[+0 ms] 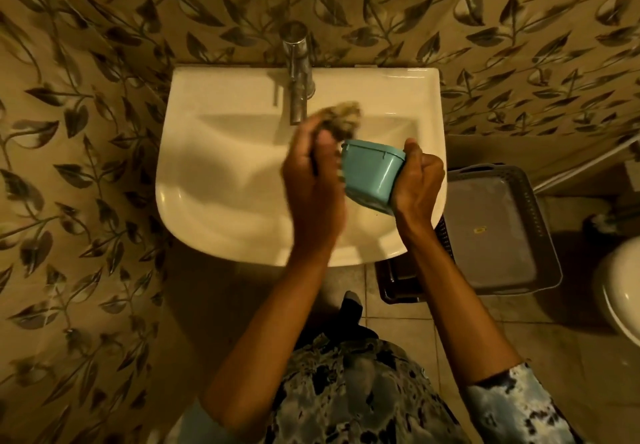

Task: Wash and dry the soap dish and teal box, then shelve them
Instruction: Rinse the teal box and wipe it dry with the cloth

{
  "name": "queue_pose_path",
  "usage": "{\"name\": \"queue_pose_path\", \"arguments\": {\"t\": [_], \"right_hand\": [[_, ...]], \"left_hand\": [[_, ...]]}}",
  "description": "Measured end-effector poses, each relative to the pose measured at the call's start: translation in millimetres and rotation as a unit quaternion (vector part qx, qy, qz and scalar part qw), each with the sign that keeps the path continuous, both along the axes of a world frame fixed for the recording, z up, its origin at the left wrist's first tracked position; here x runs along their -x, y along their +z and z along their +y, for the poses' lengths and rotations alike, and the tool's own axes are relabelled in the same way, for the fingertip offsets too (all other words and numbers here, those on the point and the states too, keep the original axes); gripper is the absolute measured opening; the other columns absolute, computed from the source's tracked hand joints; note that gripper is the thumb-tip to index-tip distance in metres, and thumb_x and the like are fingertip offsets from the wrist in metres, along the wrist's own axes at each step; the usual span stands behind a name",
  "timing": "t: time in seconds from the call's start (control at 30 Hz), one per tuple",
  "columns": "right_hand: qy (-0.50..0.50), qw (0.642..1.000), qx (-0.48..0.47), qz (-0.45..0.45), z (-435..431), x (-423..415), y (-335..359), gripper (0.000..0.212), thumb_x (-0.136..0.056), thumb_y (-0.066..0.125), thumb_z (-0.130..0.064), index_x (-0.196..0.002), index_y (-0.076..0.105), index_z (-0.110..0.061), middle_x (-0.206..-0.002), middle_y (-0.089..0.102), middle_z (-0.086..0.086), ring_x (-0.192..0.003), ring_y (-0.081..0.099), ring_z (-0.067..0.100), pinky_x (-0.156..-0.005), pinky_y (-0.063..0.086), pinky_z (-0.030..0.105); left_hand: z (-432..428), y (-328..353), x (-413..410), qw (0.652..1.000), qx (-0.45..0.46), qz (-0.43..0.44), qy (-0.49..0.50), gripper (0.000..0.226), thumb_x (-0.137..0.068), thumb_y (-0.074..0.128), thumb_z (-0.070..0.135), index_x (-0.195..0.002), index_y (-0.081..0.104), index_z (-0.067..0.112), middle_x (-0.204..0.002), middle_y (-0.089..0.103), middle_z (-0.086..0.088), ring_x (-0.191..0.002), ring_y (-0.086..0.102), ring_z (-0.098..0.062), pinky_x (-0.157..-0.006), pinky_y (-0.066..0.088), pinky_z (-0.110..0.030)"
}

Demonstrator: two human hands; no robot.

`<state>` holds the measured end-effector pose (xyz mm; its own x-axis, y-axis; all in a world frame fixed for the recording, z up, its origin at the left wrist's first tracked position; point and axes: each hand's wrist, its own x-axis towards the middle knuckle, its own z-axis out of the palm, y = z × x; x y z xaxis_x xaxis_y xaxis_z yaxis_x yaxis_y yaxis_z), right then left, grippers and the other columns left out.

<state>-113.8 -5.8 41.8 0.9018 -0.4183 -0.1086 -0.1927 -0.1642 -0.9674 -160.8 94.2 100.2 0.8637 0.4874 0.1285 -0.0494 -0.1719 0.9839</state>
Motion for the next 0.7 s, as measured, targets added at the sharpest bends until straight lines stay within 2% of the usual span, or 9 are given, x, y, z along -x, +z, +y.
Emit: {"name": "queue_pose_path", "arguments": {"t": [0.07,0.13,0.23,0.37,0.43,0.5,0.57,0.6,0.7], "right_hand": [[0.034,0.999,0.000,-0.022,7.0,7.1,-0.1,0.038,-0.093,0.045,-0.026,-0.055,0.043,-0.024,-0.057,0.046,-0.008,-0.053,0.046,0.002,-0.053,0.038,0.019],[0.070,0.997,-0.013,-0.025,10.2,16.0,0.4,0.030,-0.094,0.047,-0.020,-0.065,0.047,-0.027,-0.067,0.051,-0.009,-0.064,0.051,0.006,-0.065,0.044,0.018],[0.022,1.000,0.006,0.004,6.6,16.6,-1.7,0.039,-0.091,0.044,-0.022,-0.053,0.048,-0.019,-0.056,0.054,-0.003,-0.054,0.051,0.013,-0.054,0.042,0.025],[-0.037,0.996,-0.068,0.051,7.2,14.7,-3.3,0.047,-0.092,0.049,-0.020,-0.046,0.043,-0.016,-0.049,0.050,-0.002,-0.049,0.050,0.016,-0.052,0.038,0.028],[-0.044,0.998,-0.048,0.025,3.5,15.9,-4.6,0.047,-0.094,0.048,-0.017,-0.047,0.044,-0.015,-0.048,0.049,-0.004,-0.047,0.049,0.011,-0.050,0.038,0.028],[-0.006,0.999,0.016,-0.034,-1.6,20.5,-5.7,0.043,-0.095,0.049,-0.010,-0.053,0.049,-0.012,-0.049,0.047,-0.003,-0.046,0.045,0.005,-0.048,0.037,0.030],[0.041,0.996,0.022,-0.078,-4.7,27.1,-6.1,0.037,-0.091,0.054,-0.002,-0.055,0.050,-0.012,-0.051,0.045,-0.004,-0.048,0.042,0.003,-0.047,0.035,0.026],[0.041,0.996,0.018,-0.077,-4.4,26.8,-6.3,0.036,-0.091,0.053,-0.003,-0.055,0.052,-0.010,-0.051,0.045,-0.005,-0.049,0.042,0.004,-0.047,0.034,0.027],[-0.021,0.998,-0.046,0.024,-1.6,17.2,-1.0,0.042,-0.092,0.047,-0.017,-0.051,0.049,-0.011,-0.052,0.048,-0.002,-0.053,0.048,0.016,-0.052,0.037,0.030]], "left_hand": [[-23.4,-4.5,6.9,0.993,-0.041,0.003,-0.110,0.026,-0.097,0.043,0.016,-0.117,0.059,0.014,-0.107,0.065,0.011,-0.106,0.054,0.012,-0.090,0.048,-0.016],[-35.6,-14.8,12.8,0.978,-0.111,0.008,-0.175,0.030,-0.096,0.046,0.012,-0.122,0.060,0.009,-0.131,0.059,-0.007,-0.135,0.038,-0.008,-0.115,0.031,-0.036],[-21.3,-23.1,3.7,0.984,-0.102,0.069,-0.126,0.031,-0.097,0.045,0.015,-0.126,0.057,0.010,-0.138,0.053,-0.011,-0.134,0.043,-0.021,-0.110,0.037,-0.034],[1.3,-32.1,-9.3,0.990,-0.030,0.116,-0.069,0.031,-0.099,0.040,0.022,-0.117,0.061,0.007,-0.112,0.066,-0.008,-0.097,0.061,-0.006,-0.078,0.053,-0.021],[-10.7,-32.8,3.1,0.988,-0.014,0.110,-0.107,0.032,-0.099,0.042,0.021,-0.124,0.058,0.011,-0.132,0.057,-0.005,-0.124,0.047,-0.002,-0.088,0.048,-0.011],[-31.4,-33.6,20.0,0.982,-0.046,0.085,-0.162,0.031,-0.098,0.044,0.018,-0.125,0.058,0.015,-0.145,0.045,-0.002,-0.142,0.023,-0.007,-0.113,0.034,-0.029],[-43.4,-36.1,27.9,0.976,-0.100,0.047,-0.186,0.030,-0.097,0.045,0.015,-0.123,0.059,0.014,-0.146,0.043,0.003,-0.145,0.017,-0.012,-0.121,0.014,-0.040],[-42.2,-35.4,23.3,0.978,-0.094,0.044,-0.182,0.031,-0.097,0.045,0.015,-0.124,0.058,0.015,-0.146,0.040,0.007,-0.145,0.019,-0.016,-0.120,0.014,-0.044],[-20.3,-28.7,-0.3,0.987,-0.041,0.103,-0.115,0.032,-0.098,0.044,0.018,-0.128,0.055,0.012,-0.142,0.048,-0.006,-0.133,0.043,-0.023,-0.103,0.045,-0.041]]}}
